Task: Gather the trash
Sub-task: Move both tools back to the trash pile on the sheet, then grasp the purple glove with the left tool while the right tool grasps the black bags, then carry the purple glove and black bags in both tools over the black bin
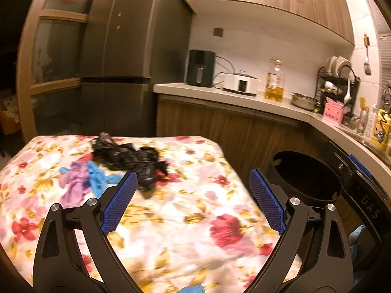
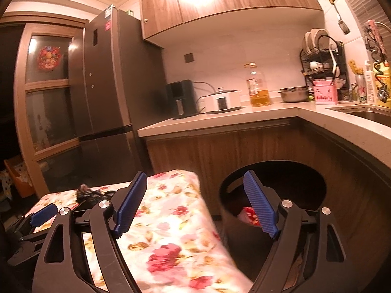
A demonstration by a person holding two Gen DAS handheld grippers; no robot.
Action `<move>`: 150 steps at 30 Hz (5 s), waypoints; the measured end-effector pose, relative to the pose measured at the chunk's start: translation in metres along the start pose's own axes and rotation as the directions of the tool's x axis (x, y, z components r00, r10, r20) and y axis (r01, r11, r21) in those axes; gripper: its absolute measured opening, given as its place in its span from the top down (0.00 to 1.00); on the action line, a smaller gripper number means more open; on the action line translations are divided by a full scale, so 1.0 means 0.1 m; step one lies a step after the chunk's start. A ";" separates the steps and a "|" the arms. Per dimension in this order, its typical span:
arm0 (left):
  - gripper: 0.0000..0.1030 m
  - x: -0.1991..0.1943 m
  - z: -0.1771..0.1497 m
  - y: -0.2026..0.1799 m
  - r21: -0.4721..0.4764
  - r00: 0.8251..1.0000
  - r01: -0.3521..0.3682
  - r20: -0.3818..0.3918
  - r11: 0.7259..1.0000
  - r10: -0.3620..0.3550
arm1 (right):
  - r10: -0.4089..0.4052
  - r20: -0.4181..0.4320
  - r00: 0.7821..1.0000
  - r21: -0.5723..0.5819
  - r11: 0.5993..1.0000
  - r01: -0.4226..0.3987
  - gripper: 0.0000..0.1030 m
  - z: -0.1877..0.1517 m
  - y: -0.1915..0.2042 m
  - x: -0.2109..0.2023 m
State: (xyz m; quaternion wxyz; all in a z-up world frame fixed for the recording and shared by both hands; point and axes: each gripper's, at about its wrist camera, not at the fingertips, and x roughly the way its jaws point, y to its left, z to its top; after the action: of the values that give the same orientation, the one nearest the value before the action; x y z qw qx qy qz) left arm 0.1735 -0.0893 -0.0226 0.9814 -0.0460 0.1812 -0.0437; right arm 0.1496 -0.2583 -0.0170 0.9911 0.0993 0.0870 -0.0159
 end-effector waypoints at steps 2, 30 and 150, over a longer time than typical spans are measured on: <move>0.11 -0.02 -0.02 0.11 -0.005 1.000 -0.022 -0.003 1.000 0.022 | 0.020 -0.011 1.000 -0.001 1.000 -0.020 0.22 -0.04 0.10 0.02; 0.18 0.47 -0.23 1.84 -0.120 0.947 -0.318 -0.098 0.940 0.308 | 0.187 -0.123 0.975 -0.075 0.978 -0.196 0.23 -0.54 1.31 0.72; 1.00 0.35 0.14 -0.97 0.128 0.980 0.201 -0.016 0.971 -0.200 | -0.065 0.002 0.998 0.024 0.998 0.065 0.98 0.15 -0.71 0.06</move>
State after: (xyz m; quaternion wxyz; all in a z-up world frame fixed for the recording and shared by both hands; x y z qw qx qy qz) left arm 0.2046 -0.1876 -0.0116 0.9726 -0.0002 0.1739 -0.1543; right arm 0.1549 -0.3307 -0.0171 0.9890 0.1080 0.0886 -0.0494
